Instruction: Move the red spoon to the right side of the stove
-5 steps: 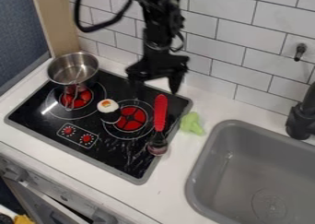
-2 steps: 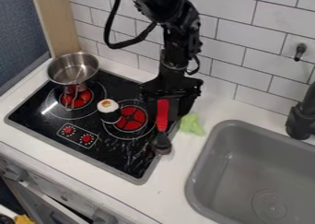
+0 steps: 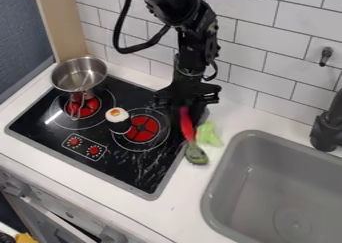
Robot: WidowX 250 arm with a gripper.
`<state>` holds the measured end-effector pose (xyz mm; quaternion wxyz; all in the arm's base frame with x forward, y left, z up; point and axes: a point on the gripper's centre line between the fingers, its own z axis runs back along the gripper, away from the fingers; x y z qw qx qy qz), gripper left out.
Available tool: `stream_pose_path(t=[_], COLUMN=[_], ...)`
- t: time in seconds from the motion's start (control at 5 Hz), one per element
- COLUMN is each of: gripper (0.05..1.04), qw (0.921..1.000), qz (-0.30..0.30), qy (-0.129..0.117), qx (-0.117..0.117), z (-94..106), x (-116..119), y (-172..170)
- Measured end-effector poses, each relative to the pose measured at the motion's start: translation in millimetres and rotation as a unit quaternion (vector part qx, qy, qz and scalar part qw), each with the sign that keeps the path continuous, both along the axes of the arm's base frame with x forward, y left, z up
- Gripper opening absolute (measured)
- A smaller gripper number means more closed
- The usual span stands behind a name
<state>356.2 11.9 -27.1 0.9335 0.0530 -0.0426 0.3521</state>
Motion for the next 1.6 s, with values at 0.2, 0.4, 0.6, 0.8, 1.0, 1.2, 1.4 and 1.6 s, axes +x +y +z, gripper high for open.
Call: stream_pose_path(t=[0.2, 0.4, 0.6, 0.8, 1.0, 1.2, 1.4, 1.6], gripper=[0.372, 0.371, 0.371, 0.371, 0.371, 0.371, 0.371, 0.371], qw=[1.0000, 0.9995, 0.9978, 0.9948, 0.9898, 0.9784, 0.9650, 0.9477], qz=[0.007, 0.030, 0.058, 0.079, 0.110, 0.165, 0.216, 0.264], qy=[-0.002, -0.008, -0.027, -0.060, -0.083, -0.108, -0.124, -0.144], qx=[0.005, 0.008, 0.017, 0.025, 0.034, 0.061, 0.082, 0.106], z=[-0.7, 1.9, 17.6, 43.5, 66.9, 88.3, 100.2, 110.8], x=[-2, -10, -17, -19, -21, -24, -23, -25], y=[1, 4, 18, 23, 38, 67, 104, 138])
